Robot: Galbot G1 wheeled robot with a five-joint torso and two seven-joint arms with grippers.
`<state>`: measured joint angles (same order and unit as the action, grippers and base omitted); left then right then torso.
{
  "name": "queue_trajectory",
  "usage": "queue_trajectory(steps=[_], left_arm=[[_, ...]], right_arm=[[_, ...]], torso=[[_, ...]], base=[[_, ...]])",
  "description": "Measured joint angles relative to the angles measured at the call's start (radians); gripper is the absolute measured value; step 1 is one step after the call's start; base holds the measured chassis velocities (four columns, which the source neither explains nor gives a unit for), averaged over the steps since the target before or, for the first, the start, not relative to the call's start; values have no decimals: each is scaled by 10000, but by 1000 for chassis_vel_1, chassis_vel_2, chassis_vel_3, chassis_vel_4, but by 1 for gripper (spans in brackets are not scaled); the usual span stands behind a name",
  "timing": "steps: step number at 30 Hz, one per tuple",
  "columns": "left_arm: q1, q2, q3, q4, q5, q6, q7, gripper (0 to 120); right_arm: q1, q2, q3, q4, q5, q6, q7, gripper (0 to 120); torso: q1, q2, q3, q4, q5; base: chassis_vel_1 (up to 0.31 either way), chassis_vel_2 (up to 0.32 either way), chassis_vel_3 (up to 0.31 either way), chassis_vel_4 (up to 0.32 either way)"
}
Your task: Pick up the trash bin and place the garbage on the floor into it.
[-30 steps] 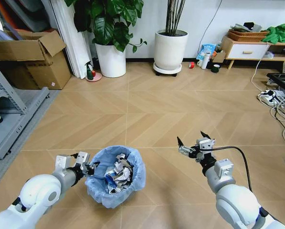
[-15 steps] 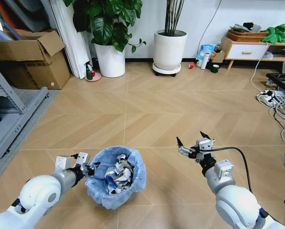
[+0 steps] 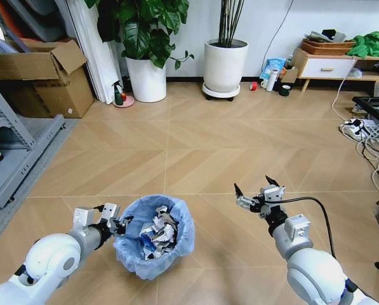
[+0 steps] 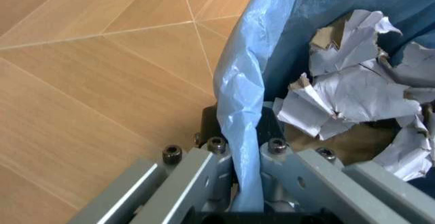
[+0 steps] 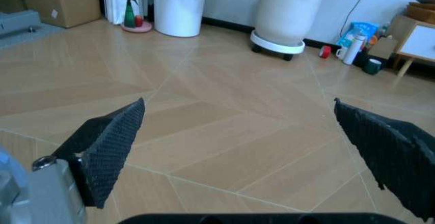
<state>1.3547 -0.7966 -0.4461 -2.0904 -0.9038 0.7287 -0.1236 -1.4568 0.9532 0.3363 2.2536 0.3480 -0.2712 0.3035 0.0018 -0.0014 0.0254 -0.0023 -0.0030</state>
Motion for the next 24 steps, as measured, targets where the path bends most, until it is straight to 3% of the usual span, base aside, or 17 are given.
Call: queue_trajectory(steps=[4,8,13,17,24], left_arm=[[27,-172,23,61,57,-1,-65,0],[236,-518,-187,-30,13,-23,-761,0],[457,-1430,-640,-47,-716,-152,-2812,0],[308,-1975,-802,314,-1061,-454,-3633,0],[234,-2539,-1188,1154,-771,-741,-3812,0]], right_arm=[[-45,56,-3,-23,-117,102,-8,100],[-18,98,17,-161,-274,374,-46,100],[118,115,0,-320,-288,450,-60,100],[167,113,-36,-363,-273,450,-62,100],[142,32,26,-390,-188,450,-62,100]], torso=[[0,0,0,0,0],[-1,0,0,0,0],[0,0,0,1,2],[0,0,0,0,-1],[0,0,1,-1,0]], base=[[51,-40,-40,49],[13,-4,-9,6],[0,0,0,0],[0,0,0,0],[0,0,0,0]])
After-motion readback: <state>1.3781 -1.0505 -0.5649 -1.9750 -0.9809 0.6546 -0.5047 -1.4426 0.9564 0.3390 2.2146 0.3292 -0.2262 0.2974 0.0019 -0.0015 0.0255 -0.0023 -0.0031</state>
